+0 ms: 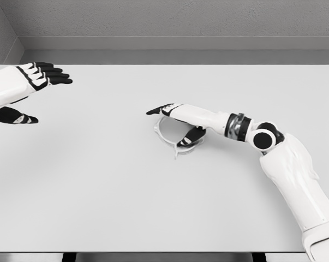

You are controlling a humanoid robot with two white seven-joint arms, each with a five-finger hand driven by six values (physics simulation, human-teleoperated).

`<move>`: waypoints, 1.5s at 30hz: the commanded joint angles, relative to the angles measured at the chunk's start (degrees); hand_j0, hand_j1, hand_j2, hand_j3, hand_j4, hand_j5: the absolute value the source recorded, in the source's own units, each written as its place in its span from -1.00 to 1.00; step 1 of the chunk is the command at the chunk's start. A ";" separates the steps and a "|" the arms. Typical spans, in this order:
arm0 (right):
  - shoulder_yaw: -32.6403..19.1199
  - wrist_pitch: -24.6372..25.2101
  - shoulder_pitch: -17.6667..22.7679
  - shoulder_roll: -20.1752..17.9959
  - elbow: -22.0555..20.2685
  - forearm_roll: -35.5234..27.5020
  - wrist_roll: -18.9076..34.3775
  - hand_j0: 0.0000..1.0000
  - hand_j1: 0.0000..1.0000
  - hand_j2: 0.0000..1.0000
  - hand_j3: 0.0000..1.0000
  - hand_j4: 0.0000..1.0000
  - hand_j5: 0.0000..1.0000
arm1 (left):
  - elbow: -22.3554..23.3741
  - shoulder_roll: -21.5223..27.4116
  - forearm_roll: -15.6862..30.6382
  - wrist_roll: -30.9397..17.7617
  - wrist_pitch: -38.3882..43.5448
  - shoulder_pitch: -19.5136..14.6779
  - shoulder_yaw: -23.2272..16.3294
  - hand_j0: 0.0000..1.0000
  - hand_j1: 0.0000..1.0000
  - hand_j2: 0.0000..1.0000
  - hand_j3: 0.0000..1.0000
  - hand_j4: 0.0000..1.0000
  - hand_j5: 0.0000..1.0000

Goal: Assemble PVC drainage pipe clamps

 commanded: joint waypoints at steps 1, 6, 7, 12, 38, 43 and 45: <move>0.05 0.15 0.00 0.31 -0.06 -0.47 -0.02 1.00 1.00 1.00 1.00 1.00 1.00 | -0.36 -0.17 0.30 0.00 0.15 0.00 -0.05 1.00 1.00 1.00 1.00 1.00 1.00; 0.14 0.15 0.00 1.37 -0.15 -0.47 -0.02 1.00 1.00 1.00 1.00 1.00 1.00 | -1.23 -0.78 0.21 -1.41 0.15 1.85 -1.89 1.00 1.00 1.00 1.00 1.00 1.00; 0.14 0.15 0.00 1.37 -0.15 -0.47 -0.02 1.00 1.00 1.00 1.00 1.00 1.00 | -1.85 -1.04 0.21 -1.41 0.15 1.85 -1.99 1.00 1.00 1.00 1.00 1.00 1.00; -0.48 0.15 -0.35 1.11 0.03 -0.47 -0.02 1.00 1.00 1.00 1.00 1.00 1.00 | -1.85 -1.40 0.04 -1.41 0.15 1.85 -2.25 1.00 1.00 1.00 1.00 1.00 1.00; -11.99 0.15 11.34 -6.89 -15.27 -0.82 -0.02 1.00 1.00 1.00 1.00 1.00 1.00 | -1.85 -4.39 -0.31 -4.22 0.15 1.05 -3.74 1.00 1.00 1.00 1.00 1.00 1.00; -10.67 0.15 10.90 -6.28 -14.30 -0.64 -0.02 1.00 1.00 1.00 1.00 1.00 1.00 | -1.85 -4.30 -0.31 -4.22 0.15 1.05 -3.74 1.00 1.00 1.00 1.00 1.00 1.00; -10.50 0.15 11.16 -5.84 -13.95 -0.56 -0.02 1.00 1.00 1.00 1.00 1.00 1.00 | -1.85 -4.30 -0.31 -4.22 0.15 0.97 -3.74 1.00 1.00 1.00 1.00 1.00 1.00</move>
